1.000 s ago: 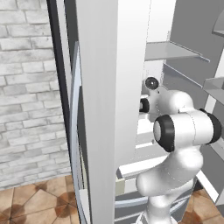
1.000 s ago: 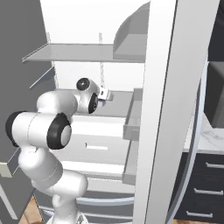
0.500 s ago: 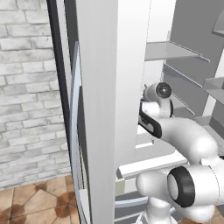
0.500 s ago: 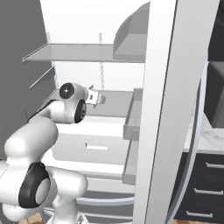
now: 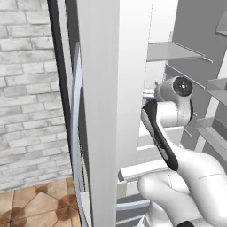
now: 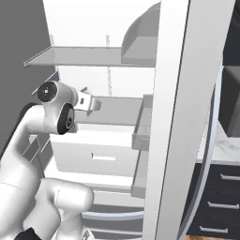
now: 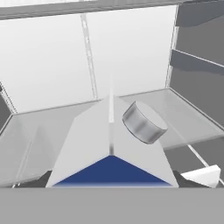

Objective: Take a sugar cube from the saucer and place it inside the coffee. Then, grab milk from the fridge and place it next to the coffee on the counter to sweeten the coffee.

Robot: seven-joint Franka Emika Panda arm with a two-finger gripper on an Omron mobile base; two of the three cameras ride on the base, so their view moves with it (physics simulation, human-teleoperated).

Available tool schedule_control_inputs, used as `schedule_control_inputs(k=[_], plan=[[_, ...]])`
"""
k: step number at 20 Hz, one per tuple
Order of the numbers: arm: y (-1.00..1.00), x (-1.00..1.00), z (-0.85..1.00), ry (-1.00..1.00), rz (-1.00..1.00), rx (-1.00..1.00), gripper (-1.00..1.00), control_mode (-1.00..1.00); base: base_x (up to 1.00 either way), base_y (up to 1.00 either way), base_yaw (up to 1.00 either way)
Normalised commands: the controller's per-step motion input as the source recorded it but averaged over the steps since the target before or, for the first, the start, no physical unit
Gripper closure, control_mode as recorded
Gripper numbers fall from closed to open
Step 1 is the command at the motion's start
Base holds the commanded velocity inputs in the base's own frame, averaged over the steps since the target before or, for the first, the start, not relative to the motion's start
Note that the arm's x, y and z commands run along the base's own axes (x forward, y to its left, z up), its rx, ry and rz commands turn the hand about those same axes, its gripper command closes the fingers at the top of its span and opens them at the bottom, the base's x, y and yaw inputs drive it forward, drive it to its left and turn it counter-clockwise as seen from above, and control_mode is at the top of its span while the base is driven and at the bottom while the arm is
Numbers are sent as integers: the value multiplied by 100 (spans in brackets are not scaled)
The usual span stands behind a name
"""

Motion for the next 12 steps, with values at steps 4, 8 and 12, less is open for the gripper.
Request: schedule_control_inputs(k=[4,8,12], plan=[[14,-100,59,8,0,0,100,-100,0,0,0],[3,-100,34,2,0,0,100,-100,0,0,0],[0,-100,7,-3,0,0,100,-100,0,0,0]])
